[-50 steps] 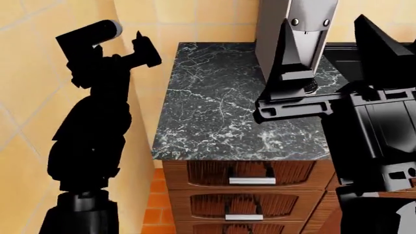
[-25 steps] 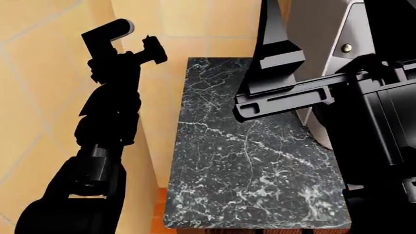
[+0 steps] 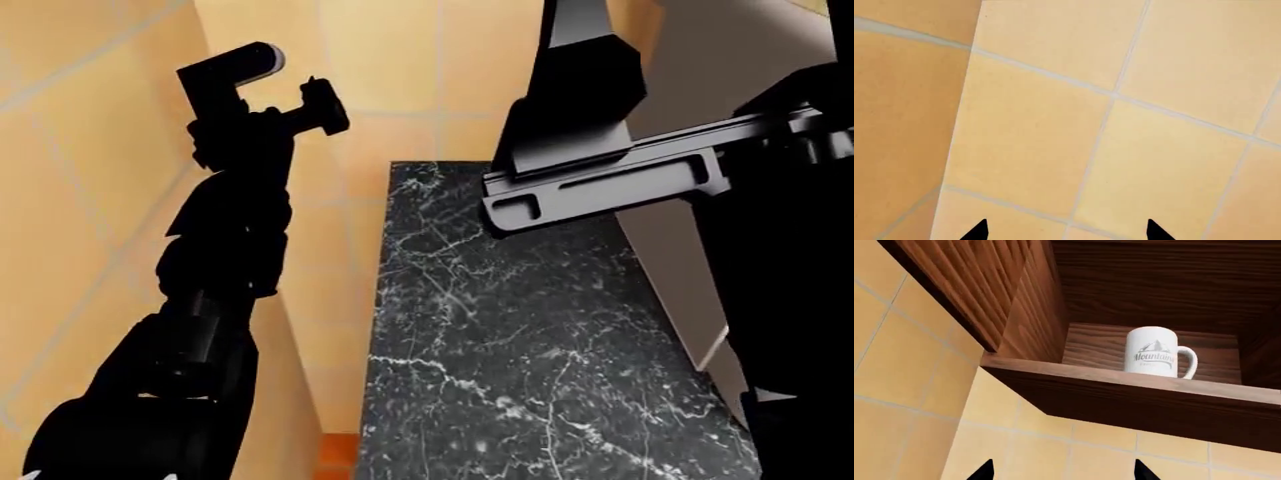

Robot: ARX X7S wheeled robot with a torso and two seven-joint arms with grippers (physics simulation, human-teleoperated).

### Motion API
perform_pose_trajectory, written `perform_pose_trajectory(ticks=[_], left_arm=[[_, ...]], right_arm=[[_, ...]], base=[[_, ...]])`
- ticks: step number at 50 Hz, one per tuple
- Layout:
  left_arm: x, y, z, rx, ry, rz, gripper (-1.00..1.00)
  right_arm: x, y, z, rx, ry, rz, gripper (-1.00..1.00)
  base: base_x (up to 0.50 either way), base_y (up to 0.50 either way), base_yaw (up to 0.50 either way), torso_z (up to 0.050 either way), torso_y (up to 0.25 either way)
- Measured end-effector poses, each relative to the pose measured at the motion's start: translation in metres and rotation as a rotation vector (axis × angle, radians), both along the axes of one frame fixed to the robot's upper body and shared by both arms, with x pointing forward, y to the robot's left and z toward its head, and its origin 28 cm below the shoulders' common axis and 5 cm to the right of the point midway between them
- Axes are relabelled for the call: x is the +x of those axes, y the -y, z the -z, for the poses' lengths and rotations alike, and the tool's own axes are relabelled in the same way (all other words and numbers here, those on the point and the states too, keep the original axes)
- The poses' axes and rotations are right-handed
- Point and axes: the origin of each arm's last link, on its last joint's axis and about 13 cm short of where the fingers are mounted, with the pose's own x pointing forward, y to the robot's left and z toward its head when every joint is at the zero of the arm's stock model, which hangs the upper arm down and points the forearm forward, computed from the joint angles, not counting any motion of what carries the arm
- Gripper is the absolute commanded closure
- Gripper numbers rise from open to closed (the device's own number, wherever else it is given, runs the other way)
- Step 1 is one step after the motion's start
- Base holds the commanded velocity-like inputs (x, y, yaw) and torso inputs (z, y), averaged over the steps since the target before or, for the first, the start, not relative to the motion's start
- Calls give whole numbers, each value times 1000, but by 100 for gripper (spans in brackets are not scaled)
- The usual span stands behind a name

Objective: Pick the mug from the cabinet, place it under the coffee machine dispenser, and press the start button.

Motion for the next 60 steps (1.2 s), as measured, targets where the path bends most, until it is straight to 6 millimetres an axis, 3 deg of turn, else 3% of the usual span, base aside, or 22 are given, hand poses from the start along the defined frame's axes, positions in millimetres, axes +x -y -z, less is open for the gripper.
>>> perform_pose_trajectory(ticks=[18, 28, 48, 60], left_arm=[[0, 0, 0, 5, -4, 10, -100], [0, 0, 1, 9, -4, 12, -100], [1, 1, 2, 41, -11, -9, -100], [3, 1, 3, 72, -51, -35, -100]], right_arm=[[-2, -1, -5, -14, 10, 0, -100], [-7, 2, -13, 44, 12, 76, -100], [-34, 11, -64, 103, 137, 217, -100], [-44, 6, -99, 151, 210, 235, -100]], base=[[500, -3, 0, 0, 1], [7, 0, 0, 0, 0], [0, 0, 0, 0, 0], [0, 0, 0, 0, 0]])
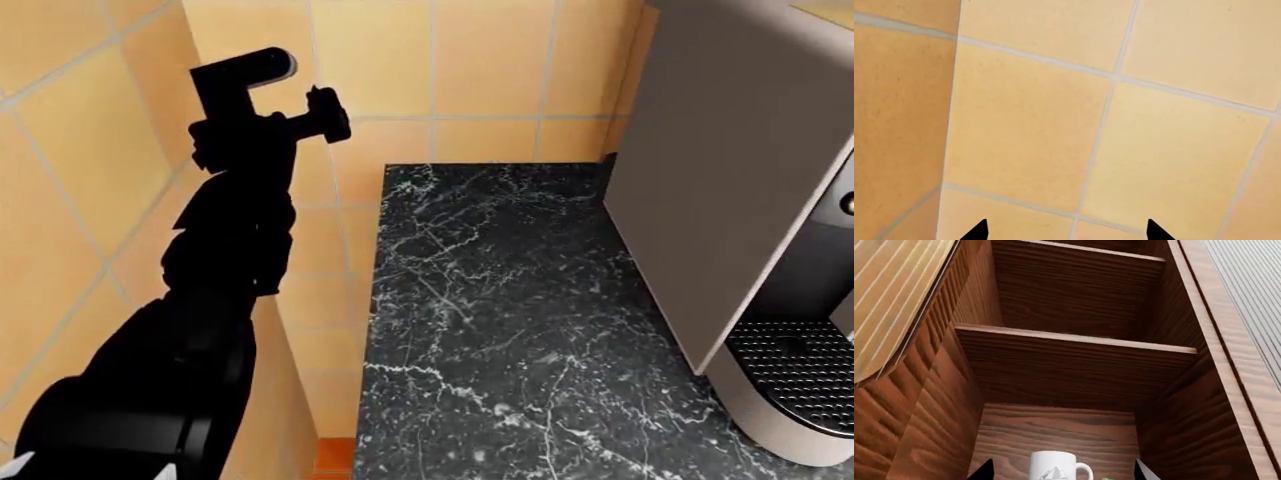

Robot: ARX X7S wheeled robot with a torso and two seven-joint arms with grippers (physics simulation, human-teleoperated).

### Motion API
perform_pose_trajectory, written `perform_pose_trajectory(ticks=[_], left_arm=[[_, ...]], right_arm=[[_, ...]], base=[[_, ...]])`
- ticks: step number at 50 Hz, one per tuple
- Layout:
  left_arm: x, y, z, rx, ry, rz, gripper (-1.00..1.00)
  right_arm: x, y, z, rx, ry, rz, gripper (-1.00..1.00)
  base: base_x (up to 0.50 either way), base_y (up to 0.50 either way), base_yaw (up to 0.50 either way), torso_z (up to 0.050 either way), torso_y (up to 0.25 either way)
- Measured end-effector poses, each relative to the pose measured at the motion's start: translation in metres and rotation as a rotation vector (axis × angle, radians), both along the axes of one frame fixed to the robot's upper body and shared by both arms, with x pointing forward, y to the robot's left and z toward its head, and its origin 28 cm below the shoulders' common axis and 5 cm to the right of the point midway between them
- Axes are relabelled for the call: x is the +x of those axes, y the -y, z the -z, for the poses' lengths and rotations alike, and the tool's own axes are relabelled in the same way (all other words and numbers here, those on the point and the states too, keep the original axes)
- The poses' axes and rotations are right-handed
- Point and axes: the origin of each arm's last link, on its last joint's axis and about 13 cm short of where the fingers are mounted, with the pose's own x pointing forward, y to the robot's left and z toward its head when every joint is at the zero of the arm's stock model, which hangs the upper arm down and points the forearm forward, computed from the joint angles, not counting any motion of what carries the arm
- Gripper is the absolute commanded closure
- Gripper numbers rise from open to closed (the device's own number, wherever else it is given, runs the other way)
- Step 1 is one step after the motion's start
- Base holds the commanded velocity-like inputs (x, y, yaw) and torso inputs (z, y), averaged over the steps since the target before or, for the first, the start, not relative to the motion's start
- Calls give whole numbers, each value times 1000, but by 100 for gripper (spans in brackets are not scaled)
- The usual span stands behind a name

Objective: Pick the mug from the cabinet, place it under the coffee machine dispenser, and press the start button.

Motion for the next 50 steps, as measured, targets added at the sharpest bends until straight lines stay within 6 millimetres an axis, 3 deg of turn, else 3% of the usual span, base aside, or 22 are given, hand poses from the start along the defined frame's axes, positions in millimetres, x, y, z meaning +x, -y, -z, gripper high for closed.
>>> perform_pose_trajectory(ticks=[14, 29, 50], left_arm=[[1, 1, 1, 22, -31, -10, -100], [1, 1, 1, 29, -44, -10, -100], [1, 1, 1, 38, -50, -7, -100]], right_arm=[[11, -12, -37, 27, -52, -12, -100], [54, -14, -71, 50, -222, 8, -100], [105, -13, -93, 60, -400, 5, -100]], base=[[0, 0, 0, 0, 0], [0, 0, 0, 0, 0], [0, 0, 0, 0, 0]])
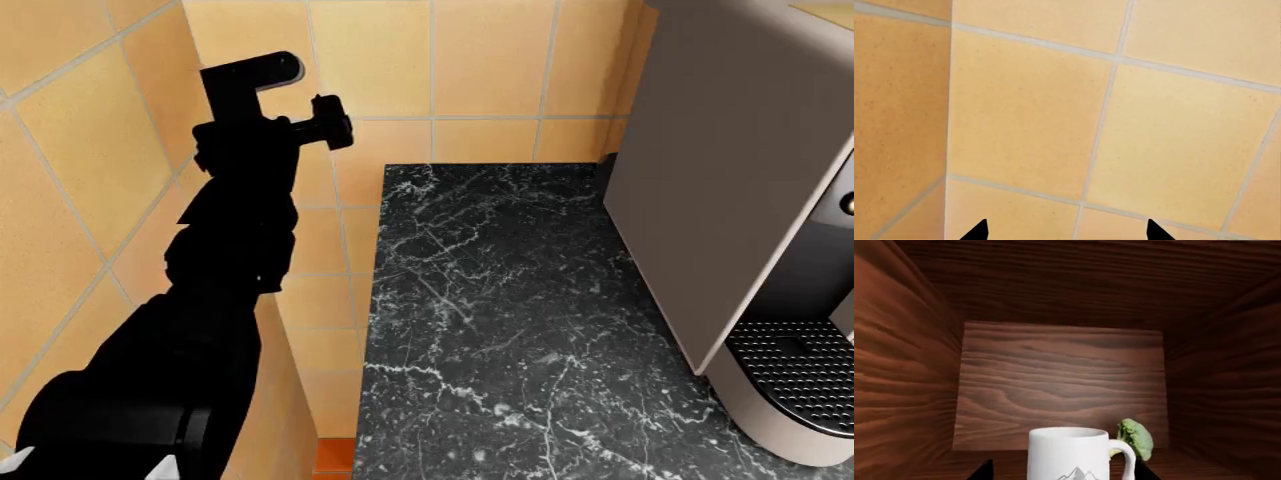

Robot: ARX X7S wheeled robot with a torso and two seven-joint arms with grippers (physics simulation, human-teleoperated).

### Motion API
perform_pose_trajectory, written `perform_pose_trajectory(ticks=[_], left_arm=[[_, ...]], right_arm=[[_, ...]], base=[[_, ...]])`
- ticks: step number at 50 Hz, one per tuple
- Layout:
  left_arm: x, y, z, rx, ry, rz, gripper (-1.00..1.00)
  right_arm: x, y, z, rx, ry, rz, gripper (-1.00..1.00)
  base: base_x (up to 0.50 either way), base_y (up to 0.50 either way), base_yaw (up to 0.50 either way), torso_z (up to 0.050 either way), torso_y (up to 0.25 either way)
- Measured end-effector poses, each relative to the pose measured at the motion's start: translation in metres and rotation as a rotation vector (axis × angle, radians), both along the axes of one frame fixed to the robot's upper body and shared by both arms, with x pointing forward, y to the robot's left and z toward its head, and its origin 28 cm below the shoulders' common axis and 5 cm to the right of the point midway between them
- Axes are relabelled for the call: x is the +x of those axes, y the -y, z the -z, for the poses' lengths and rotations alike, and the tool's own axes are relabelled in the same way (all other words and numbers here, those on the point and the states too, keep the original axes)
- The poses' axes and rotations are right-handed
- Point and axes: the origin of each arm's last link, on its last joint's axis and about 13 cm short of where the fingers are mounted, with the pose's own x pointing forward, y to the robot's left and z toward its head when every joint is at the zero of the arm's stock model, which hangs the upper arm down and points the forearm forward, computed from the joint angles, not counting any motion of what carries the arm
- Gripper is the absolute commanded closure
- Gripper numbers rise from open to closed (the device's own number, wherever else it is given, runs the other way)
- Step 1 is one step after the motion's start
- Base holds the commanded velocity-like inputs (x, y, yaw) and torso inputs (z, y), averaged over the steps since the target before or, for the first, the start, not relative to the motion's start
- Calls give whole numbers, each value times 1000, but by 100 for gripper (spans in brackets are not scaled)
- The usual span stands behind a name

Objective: Pick the mug from the cabinet, place it under the coffee machine dispenser, and press the start button.

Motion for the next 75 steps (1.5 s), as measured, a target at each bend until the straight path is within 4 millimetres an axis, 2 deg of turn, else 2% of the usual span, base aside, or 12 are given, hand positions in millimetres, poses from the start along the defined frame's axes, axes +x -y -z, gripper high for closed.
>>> perform_pose_trajectory(ticks=[14, 38, 39, 63, 75], left_arm=[[0, 0, 0, 4, 0, 3, -100], [0, 0, 0, 5, 4, 7, -100], [0, 0, 0, 5, 4, 7, -100], [0, 0, 0, 2, 4, 6, -100], [0, 1, 0, 8, 5, 2, -100]], right_arm=[[30, 5, 4, 26, -106, -1, -100], [44, 8, -3, 92, -111, -63, -100], [44, 8, -3, 92, -111, -63, 100], [49, 14, -4, 92, -100, -13, 100], [30, 12, -2, 33, -55, -34, 100]], base=[[0, 0, 0, 0, 0], [4, 0, 0, 0, 0], [0, 0, 3, 0, 0], [5, -1, 0, 0, 0], [0, 0, 0, 0, 0]])
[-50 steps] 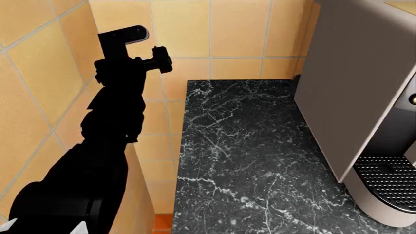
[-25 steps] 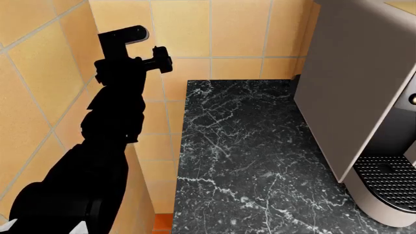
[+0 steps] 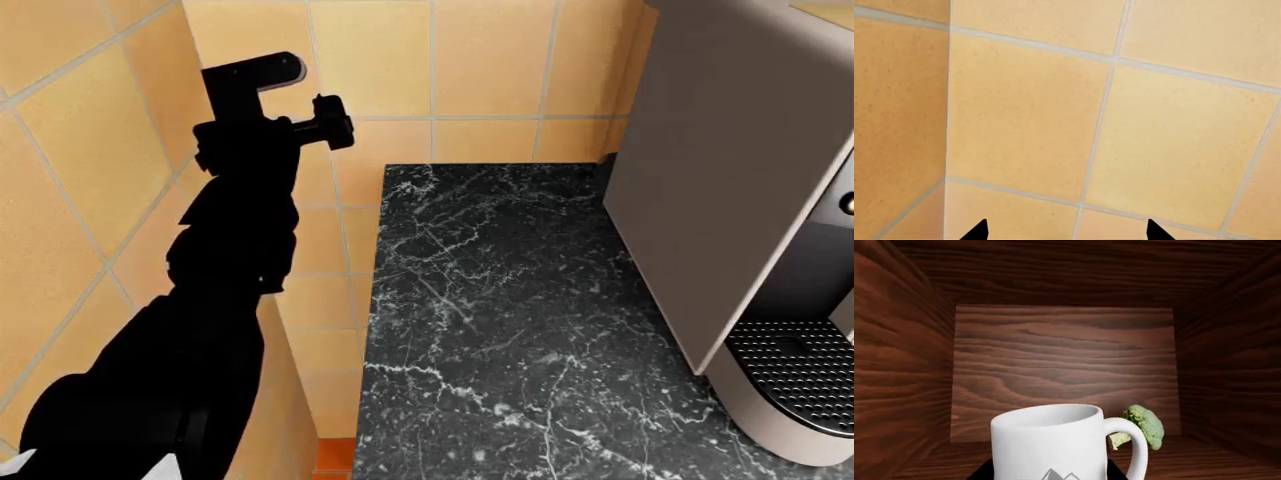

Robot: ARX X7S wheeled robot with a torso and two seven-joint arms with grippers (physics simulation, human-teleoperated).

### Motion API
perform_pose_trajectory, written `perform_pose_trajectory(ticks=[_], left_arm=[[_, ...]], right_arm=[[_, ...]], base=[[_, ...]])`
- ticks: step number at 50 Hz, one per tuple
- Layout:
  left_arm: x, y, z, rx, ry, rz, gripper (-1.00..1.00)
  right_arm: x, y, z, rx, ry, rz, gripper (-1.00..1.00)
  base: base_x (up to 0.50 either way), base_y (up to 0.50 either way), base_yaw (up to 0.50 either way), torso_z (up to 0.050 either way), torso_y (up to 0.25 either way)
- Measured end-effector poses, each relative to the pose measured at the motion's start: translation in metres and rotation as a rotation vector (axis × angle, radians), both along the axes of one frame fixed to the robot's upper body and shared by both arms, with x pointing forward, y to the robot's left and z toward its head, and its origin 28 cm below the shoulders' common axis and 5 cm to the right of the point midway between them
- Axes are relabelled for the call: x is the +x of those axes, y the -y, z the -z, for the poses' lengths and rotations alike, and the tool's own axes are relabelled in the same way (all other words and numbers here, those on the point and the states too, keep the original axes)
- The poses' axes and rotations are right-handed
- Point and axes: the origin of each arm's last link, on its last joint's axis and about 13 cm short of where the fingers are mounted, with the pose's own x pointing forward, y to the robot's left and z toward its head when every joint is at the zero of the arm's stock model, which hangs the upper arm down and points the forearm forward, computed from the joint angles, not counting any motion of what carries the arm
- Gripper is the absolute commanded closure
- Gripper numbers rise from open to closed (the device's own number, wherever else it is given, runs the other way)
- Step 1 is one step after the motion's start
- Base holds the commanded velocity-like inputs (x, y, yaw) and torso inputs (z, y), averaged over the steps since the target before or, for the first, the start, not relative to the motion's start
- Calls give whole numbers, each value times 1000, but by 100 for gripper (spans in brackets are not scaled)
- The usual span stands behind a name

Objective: Pick the mug from the cabinet, place it under the coffee machine dispenser, and press the start button.

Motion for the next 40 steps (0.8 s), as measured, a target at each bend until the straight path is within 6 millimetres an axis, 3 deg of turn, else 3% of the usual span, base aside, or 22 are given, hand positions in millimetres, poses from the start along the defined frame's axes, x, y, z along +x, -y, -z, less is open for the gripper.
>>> perform_pose_trajectory(ticks=[23, 40], left_arm=[[0, 0, 1, 10, -1, -2, -100], [0, -1, 0, -3, 8, -8, -100]], right_arm=[[-66, -14, -11, -127, 186, -57, 100], [-85, -20, -6, -188, 215, -109, 100]], base=[[-4, -8, 0, 0, 0], [-452, -479, 0, 0, 0]])
